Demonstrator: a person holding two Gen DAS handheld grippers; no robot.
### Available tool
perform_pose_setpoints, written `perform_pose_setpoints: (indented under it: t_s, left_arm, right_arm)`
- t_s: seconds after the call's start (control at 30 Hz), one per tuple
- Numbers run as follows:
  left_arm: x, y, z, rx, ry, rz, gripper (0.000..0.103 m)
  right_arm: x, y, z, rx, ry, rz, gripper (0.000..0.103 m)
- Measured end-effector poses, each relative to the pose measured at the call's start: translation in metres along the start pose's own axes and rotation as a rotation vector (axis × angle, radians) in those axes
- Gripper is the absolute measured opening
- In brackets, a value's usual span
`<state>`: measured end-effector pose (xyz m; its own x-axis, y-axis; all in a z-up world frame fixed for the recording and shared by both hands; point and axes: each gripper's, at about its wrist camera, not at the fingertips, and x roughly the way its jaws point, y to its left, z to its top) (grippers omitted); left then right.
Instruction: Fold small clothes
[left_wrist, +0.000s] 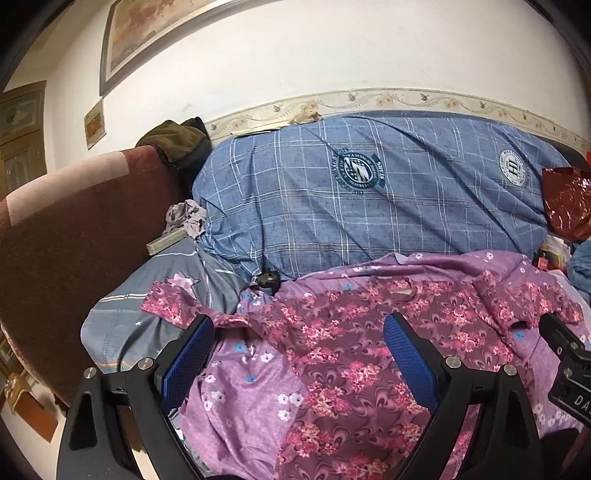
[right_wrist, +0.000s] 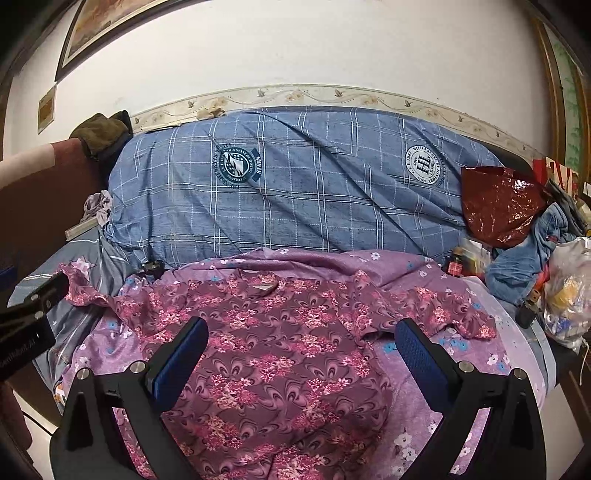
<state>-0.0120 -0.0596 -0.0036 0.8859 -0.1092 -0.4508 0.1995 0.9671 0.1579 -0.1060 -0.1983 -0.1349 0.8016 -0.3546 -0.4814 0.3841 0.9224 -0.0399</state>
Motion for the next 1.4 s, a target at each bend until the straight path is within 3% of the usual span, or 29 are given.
perform_pose_setpoints:
  t_s: [1.4]
  left_arm:
    - [0.032,-0.013,0.0,0.009,0.043,-0.035,0.094]
  right_arm:
    - [0.027,-0.002,-0.002,-0.017,0.049,-0.058,0.101]
